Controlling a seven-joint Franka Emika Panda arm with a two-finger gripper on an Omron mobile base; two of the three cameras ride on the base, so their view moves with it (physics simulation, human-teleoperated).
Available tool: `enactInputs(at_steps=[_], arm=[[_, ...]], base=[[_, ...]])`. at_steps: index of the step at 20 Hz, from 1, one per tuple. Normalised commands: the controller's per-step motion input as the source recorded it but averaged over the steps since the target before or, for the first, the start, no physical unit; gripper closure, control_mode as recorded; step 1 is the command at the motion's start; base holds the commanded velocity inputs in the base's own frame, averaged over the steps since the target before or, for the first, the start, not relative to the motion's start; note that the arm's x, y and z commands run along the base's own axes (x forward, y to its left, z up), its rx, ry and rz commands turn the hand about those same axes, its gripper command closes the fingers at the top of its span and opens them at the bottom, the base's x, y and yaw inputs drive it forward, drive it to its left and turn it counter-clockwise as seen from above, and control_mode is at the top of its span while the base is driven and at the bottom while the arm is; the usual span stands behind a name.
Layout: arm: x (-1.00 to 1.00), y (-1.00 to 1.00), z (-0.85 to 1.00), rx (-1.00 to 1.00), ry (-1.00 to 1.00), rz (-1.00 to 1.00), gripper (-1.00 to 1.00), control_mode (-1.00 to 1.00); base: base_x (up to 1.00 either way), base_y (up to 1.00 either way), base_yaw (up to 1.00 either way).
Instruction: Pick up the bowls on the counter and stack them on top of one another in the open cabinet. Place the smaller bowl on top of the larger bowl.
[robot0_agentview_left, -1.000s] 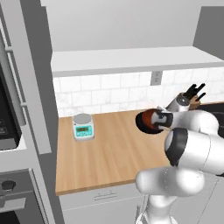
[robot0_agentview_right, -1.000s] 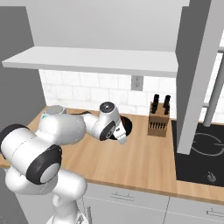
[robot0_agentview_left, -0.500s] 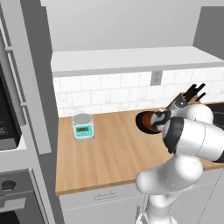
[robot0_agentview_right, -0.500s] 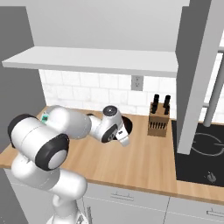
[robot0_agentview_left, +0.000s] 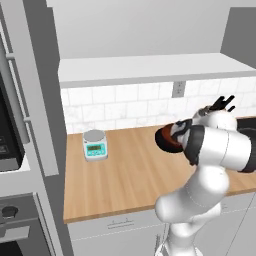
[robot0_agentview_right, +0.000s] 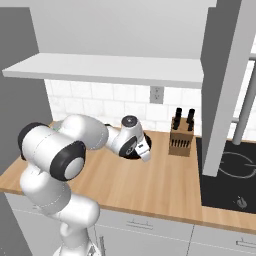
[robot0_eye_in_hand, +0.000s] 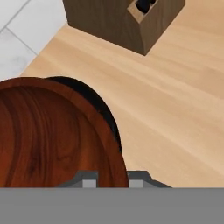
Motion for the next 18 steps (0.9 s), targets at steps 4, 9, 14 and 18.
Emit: enactInputs(at_steps=[4, 9, 14, 18], arm=[[0.35, 0.0, -0.06, 0.0, 0.0, 0.0, 1.0, -1.0], [0.22, 0.0, -0.37, 0.0, 0.0, 0.0, 1.0, -1.0], [0.17, 0.0, -0.31, 0.0, 0.0, 0.0, 1.0, -1.0], [0.18, 0.0, -0.14, 0.0, 0.0, 0.0, 1.0, -1.0]], base=[[0.0, 0.0, 0.0], [0.0, 0.0, 0.0], [0.0, 0.0, 0.0], [0.0, 0.0, 0.0]])
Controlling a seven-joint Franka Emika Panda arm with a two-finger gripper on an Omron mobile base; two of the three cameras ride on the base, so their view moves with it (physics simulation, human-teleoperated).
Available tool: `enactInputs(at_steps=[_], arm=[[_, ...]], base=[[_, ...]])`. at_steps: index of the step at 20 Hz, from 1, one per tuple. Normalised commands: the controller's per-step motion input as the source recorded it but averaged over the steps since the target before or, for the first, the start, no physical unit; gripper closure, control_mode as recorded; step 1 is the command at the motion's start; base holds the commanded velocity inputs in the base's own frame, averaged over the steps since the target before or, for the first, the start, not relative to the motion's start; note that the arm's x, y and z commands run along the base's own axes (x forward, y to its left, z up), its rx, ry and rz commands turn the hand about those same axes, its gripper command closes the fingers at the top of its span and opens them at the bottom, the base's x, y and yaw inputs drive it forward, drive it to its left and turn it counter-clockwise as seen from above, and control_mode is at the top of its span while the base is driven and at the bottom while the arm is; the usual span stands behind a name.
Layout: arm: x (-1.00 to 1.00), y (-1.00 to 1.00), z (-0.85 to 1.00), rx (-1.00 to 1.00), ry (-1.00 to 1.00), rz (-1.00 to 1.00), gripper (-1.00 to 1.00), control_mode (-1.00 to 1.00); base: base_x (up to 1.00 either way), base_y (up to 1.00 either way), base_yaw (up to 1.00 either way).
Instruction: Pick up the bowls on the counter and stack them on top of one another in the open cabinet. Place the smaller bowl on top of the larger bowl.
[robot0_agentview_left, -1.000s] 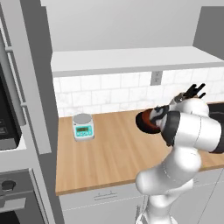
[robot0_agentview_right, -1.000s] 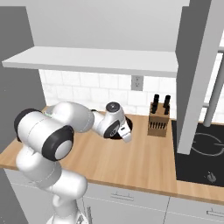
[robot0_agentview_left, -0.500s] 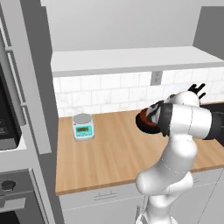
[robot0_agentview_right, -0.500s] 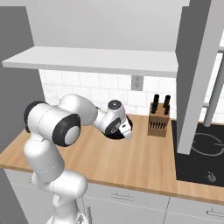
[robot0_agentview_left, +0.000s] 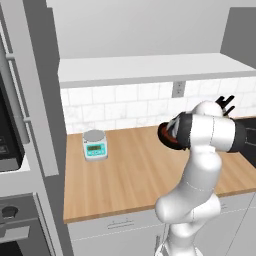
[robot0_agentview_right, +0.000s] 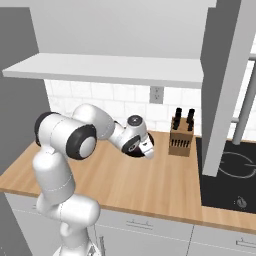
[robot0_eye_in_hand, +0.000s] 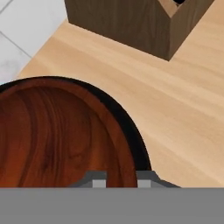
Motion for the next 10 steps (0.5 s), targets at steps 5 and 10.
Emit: enactInputs(at_steps=[5, 10], arm=[[0.0, 0.0, 0.0, 0.0, -0.01, 0.0, -1.0, -1.0], [-0.24, 0.0, 0.25, 0.0, -0.11, 0.0, -1.0, -1.0]], base=[[0.0, 0.0, 0.0], [0.0, 0.0, 0.0]])
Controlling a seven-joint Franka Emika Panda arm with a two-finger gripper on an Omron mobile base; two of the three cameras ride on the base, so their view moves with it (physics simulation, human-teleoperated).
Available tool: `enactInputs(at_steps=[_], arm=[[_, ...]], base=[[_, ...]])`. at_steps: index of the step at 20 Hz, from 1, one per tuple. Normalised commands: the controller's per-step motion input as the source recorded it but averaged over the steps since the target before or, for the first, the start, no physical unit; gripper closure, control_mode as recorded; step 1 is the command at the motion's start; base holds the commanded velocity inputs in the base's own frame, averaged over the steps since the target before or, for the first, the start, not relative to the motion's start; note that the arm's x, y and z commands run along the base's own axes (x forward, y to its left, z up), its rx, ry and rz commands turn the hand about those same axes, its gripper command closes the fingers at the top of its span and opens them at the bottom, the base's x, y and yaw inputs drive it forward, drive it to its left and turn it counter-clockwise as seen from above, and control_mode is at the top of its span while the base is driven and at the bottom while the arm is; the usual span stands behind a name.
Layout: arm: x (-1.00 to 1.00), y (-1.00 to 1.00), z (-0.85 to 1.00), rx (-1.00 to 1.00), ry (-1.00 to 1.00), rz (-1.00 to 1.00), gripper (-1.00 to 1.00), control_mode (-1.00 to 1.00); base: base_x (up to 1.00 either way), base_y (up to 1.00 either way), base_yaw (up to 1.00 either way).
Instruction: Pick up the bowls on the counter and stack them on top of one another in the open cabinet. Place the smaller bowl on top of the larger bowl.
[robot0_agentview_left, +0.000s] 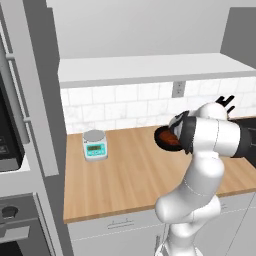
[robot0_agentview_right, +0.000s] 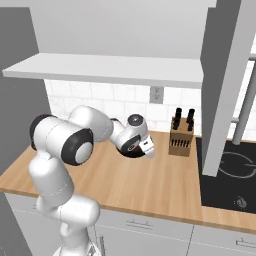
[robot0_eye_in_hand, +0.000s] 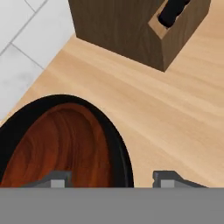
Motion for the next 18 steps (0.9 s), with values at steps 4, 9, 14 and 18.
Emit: enactInputs(at_steps=[4, 9, 14, 18], arm=[[-0.27, 0.0, 0.28, 0.0, -0.07, 0.0, -1.0, -1.0], [-0.21, 0.0, 0.04, 0.0, 0.01, 0.02, -1.0, -1.0], [0.01, 0.05, 0.0, 0.0, 0.01, 0.09, -1.0, -1.0], [0.01, 0.0, -0.02, 0.0, 0.0, 0.08, -1.0, -1.0]], base=[[0.0, 0.0, 0.0], [0.0, 0.0, 0.0], [0.0, 0.0, 0.0], [0.0, 0.0, 0.0]])
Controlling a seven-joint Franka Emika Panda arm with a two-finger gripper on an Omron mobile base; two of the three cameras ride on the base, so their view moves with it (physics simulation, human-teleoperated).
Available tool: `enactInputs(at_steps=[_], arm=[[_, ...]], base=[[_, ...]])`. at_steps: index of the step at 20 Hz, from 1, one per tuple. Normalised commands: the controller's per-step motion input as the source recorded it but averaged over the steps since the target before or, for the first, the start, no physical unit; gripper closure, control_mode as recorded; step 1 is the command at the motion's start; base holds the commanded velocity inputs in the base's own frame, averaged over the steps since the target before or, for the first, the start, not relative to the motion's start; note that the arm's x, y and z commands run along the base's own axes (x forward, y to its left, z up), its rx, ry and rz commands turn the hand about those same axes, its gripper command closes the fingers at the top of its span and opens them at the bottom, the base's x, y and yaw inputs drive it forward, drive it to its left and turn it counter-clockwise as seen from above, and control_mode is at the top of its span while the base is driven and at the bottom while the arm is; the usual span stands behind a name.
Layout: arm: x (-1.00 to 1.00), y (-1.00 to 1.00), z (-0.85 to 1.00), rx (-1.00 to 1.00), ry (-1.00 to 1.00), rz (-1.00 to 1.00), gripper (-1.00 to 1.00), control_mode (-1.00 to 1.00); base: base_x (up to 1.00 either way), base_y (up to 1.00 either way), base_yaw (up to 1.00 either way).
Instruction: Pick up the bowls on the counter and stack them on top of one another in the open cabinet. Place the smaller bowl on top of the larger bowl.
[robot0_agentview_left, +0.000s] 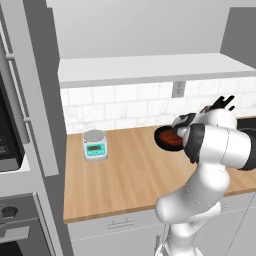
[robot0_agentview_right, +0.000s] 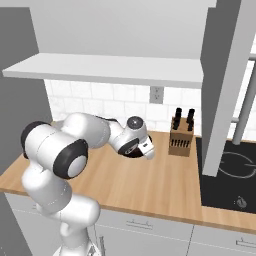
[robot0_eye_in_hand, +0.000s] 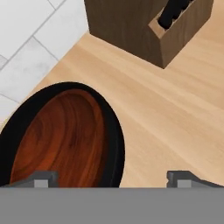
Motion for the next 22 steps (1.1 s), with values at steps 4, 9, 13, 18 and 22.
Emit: enactInputs(at_steps=[4, 9, 13, 18, 22], arm=[[0.16, 0.02, -0.18, 0.0, 0.02, 0.06, -1.0, -1.0], [0.32, 0.2, -0.23, 0.0, 0.03, 0.01, -1.0, -1.0], [0.2, 0.13, -0.28, 0.0, 0.07, 0.0, -1.0, -1.0], [0.15, 0.03, -0.31, 0.0, 0.09, 0.0, -1.0, -1.0], [0.19, 0.12, -0.28, 0.0, 0.1, 0.0, -1.0, -1.0]], base=[[0.0, 0.0, 0.0], [0.0, 0.0, 0.0], [0.0, 0.0, 0.0], [0.0, 0.0, 0.0], [0.0, 0.0, 0.0]])
